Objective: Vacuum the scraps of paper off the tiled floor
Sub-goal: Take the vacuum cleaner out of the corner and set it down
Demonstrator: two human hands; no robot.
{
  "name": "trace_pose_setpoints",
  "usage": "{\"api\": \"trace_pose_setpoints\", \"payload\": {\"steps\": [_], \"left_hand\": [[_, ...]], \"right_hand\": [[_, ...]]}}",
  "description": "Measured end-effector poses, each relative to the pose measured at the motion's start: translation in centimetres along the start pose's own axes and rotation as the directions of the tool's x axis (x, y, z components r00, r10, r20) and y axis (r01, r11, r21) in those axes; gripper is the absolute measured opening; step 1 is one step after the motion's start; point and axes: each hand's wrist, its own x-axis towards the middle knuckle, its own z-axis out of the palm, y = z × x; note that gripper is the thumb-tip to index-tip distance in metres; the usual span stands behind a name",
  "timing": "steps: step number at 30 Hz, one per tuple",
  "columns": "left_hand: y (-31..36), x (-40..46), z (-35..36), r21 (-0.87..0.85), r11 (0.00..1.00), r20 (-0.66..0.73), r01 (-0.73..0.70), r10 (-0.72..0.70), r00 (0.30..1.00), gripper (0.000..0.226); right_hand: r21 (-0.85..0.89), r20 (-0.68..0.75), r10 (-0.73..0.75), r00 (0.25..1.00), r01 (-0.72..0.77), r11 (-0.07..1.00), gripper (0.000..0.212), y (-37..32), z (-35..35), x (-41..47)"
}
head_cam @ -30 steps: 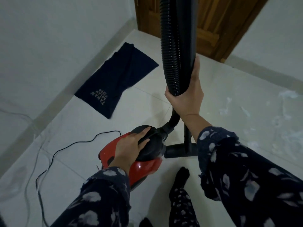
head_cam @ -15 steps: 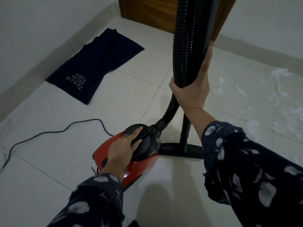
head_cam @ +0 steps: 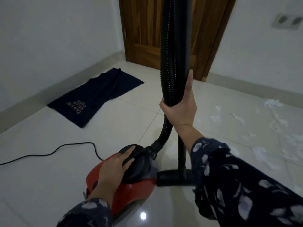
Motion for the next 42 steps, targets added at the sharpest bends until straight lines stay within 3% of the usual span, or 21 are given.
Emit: {"api": "trace_pose_setpoints", "payload": {"steps": [7,13,20,23,26,28,30,34,42], "left_hand": [[0.3,1.1,1.4,-0.027,0.999,-0.043,-0.024,0.023,0.999,0.052],[-0.3,1.0,1.8,-0.008,0.998,-0.065,-0.062,0.061,0.996,0.053],[-0.4,0.8,1.8,0.017,0.997,-0.081,-0.075,0.076,0.994,0.054],[-0.5,-0.6,2.0,0.091,0.996,-0.116,0.006,0.005,0.993,0.065],[-0.7,-4.7,2.9,-0.052,0.985,-0.183,0.167,-0.174,0.967,0.093],[-0.9,-7.4,3.9,-0.109,0.955,-0.126,0.275,-0.288,0.949,0.110],[-1.3,-9.1,4.5,-0.060,0.929,-0.023,0.365,-0.367,0.930,0.120],[-2.2,-10.0,4.4,0.063,0.900,0.126,0.432,-0.436,0.891,0.119],[-2.7,-9.6,4.2,0.275,0.885,0.119,0.376,-0.419,0.900,0.106]], "right_hand": [[0.034,0.053,-0.168,0.984,0.166,0.986,0.105,-1.3,1.6,-2.1],[0.022,0.230,-0.216,0.949,0.217,0.976,0.105,-3.0,3.6,-5.4],[0.031,0.226,-0.244,0.943,0.243,0.970,0.103,-3.1,4.2,-6.1],[0.027,0.223,-0.247,0.943,0.248,0.968,0.101,-3.2,4.1,-6.5],[0.021,0.233,-0.249,0.940,0.251,0.968,0.101,-3.6,3.9,-7.0],[0.019,0.238,-0.261,0.935,0.264,0.964,0.100,-3.7,3.8,-7.4],[0.023,0.254,-0.279,0.926,0.282,0.959,0.100,-3.9,3.8,-7.8],[0.026,0.290,-0.320,0.902,0.327,0.945,0.099,-4.1,4.3,-8.9],[0.033,0.312,-0.330,0.891,0.336,0.941,0.098,-4.2,4.6,-9.5]]}}
